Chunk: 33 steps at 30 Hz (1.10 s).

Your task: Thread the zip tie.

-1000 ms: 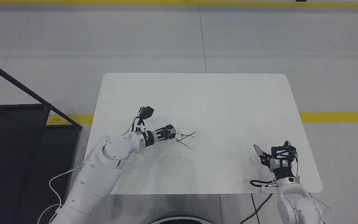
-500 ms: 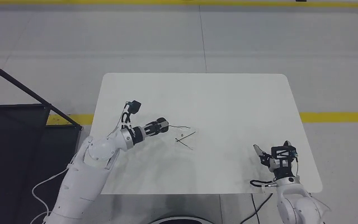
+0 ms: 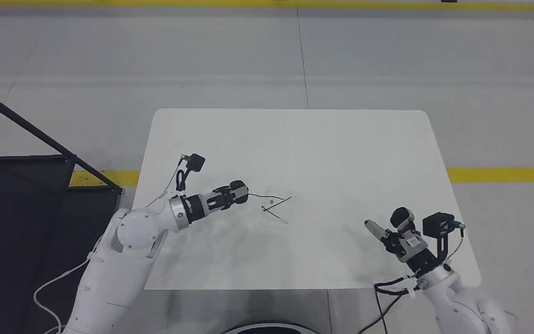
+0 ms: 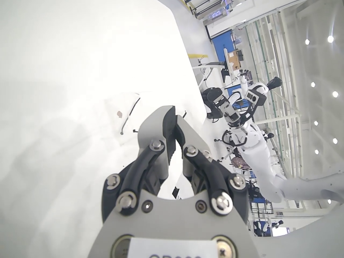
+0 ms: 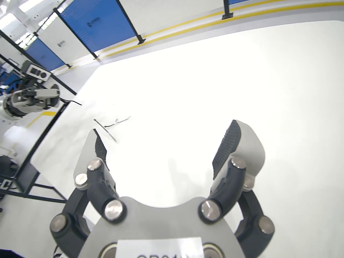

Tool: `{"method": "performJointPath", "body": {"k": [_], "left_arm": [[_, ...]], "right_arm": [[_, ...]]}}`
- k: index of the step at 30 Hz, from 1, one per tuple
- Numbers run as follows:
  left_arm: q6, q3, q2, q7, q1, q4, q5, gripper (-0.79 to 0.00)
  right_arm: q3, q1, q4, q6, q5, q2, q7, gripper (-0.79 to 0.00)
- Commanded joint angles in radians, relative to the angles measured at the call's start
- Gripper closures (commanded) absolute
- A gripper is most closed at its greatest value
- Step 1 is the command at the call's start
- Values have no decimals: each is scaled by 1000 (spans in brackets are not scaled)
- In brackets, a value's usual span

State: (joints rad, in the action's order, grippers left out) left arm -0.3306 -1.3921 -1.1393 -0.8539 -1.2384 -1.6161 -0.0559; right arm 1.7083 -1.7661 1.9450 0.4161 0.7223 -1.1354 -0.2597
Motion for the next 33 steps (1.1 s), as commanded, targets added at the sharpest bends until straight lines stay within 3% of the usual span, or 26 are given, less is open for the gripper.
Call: {"method": "performJointPath", "body": {"k": [1,3,13,15,22,28,33], "left_arm": [[-19,-12,3,-3,-8,0,15,0],[-35,-27,7,-13,-16,4,28,0],[-38,-29,8,-15,-17,4,29,0],[-38,-20,7,-4,-26,-2,34,0],[-104,-9,10,5,-23,14,65,0],[-154,-31,17,-5,-32,28,92,0],[-182,-44,24,-22,-46,24,100,0]], "right_arm": [[10,-2,40,-40,22,1,-31,-785],[56,-24,88,-92,107,3,-19,-785],[56,-24,88,-92,107,3,-19,-785],[34,-21,83,-53,90,4,-33,-785],[-105,114,-27,50,-107,7,-240,-785],[-246,261,-143,67,-213,1,-363,-785],[-309,342,-235,125,-438,-1,-477,-785]]}}
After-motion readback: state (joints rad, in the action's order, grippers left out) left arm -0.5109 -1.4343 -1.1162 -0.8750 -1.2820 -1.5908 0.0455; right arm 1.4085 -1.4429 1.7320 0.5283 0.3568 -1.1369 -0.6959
